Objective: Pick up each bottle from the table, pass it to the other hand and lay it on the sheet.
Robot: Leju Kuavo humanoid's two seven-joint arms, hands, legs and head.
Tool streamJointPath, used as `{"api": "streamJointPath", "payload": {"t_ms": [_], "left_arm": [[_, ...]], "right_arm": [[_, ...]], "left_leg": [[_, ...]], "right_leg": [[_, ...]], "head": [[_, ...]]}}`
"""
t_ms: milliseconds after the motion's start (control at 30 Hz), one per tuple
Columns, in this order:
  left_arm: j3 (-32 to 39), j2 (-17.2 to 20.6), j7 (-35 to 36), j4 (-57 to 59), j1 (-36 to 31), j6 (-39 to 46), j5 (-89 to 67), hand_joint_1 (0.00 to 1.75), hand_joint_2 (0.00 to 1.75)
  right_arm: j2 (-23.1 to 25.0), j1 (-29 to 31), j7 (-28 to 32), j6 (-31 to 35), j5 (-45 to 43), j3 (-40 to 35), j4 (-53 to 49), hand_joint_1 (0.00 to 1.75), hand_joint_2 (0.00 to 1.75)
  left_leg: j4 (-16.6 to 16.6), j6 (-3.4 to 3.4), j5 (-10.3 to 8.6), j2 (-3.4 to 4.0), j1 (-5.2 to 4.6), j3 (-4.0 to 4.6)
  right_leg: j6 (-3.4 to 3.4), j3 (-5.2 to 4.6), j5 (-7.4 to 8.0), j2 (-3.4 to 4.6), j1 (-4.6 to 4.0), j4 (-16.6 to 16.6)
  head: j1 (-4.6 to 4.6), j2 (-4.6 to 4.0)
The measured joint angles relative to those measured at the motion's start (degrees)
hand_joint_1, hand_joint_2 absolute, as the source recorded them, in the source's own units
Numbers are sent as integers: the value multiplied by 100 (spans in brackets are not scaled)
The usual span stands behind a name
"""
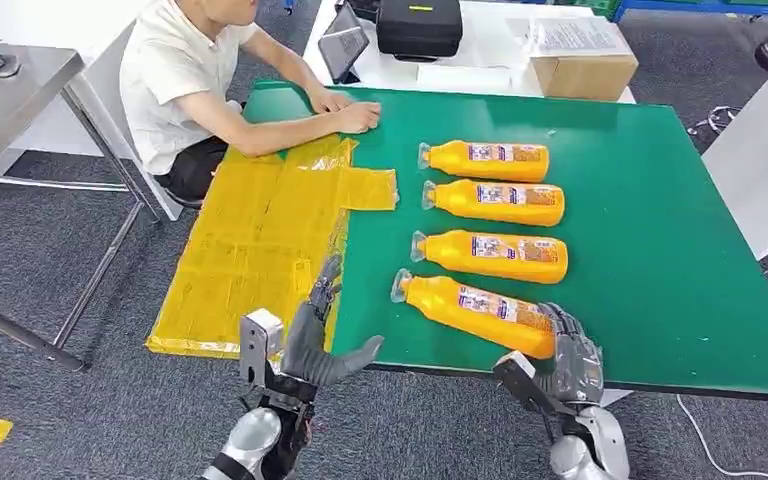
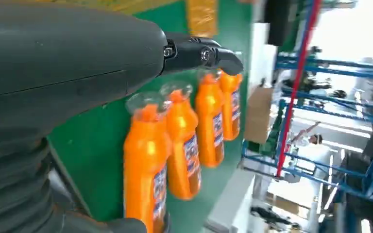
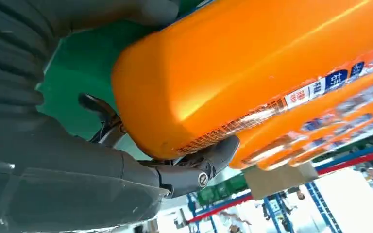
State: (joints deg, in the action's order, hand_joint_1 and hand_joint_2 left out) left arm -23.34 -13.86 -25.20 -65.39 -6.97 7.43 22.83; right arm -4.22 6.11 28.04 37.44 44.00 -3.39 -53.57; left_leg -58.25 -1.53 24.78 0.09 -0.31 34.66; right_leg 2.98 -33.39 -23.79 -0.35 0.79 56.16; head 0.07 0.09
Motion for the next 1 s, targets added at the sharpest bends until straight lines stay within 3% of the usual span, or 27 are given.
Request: {"api": "streamJointPath", "payload": {"t_ms": [467,767,1000], "left_arm": [[286,-26,184,118,117,372,863,0,175],[400,-42,623,232,191,-1036,2176,0,175],[420,-42,706,385,61,-1563,2480,0,175]], "right_arm": [[125,-253,300,205,-584,-96,-761,171,175],[269,-263,433,112,-870,-273,-1368,173,175],[404,-258,544,-15,-964,-514,-1668,169,175]], "left_leg": [[0,0,0,-1,-1,29],[0,1,-1,-1,0,33],[0,1,-2,-1,0,33]], "right_leg": [[0,-25,0,-1,1,1],[0,-31,0,-1,0,2],[0,-32,0,-1,0,2]], "head": [[2,0],[2,0],[2,0]]}}
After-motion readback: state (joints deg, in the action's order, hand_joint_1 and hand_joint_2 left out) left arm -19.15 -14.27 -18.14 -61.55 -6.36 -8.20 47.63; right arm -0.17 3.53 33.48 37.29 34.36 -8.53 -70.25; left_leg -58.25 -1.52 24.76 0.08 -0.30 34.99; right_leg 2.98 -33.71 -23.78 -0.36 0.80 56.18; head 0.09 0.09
